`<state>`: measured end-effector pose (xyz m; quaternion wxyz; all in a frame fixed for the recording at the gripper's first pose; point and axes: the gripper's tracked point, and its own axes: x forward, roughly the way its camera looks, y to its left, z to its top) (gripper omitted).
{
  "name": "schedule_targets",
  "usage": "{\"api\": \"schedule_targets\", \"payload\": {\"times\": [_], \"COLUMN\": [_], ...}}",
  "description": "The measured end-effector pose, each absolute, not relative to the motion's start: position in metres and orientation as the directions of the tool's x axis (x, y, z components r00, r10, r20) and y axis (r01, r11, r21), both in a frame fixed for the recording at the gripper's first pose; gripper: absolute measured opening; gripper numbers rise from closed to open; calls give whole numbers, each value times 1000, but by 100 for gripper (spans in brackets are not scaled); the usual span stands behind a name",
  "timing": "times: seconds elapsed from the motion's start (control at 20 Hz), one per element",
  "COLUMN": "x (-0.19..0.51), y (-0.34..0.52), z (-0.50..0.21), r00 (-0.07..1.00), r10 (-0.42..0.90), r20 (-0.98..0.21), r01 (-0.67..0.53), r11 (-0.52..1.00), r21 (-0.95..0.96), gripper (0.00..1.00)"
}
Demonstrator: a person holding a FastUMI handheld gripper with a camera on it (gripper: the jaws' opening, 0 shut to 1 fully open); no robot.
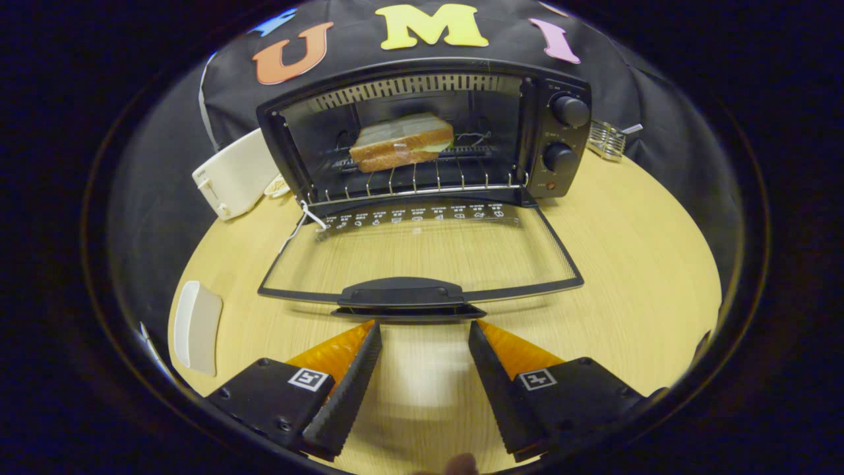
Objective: Open the toaster oven, put the food inside, and close the toaster oven door.
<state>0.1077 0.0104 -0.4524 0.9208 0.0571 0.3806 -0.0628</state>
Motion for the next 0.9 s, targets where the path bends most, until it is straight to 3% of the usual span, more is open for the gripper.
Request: {"api": "schedule_targets", "payload": {"times": [0.55,0.9], "x": [102,155], "y": [14,13], "z": [-386,-306], "r00": [773,871], "r10": [-105,-100], "r20": [-626,-481], "r01": [143,88], "r11": [990,995], "r21": [10,-47], "gripper": [90,91]}}
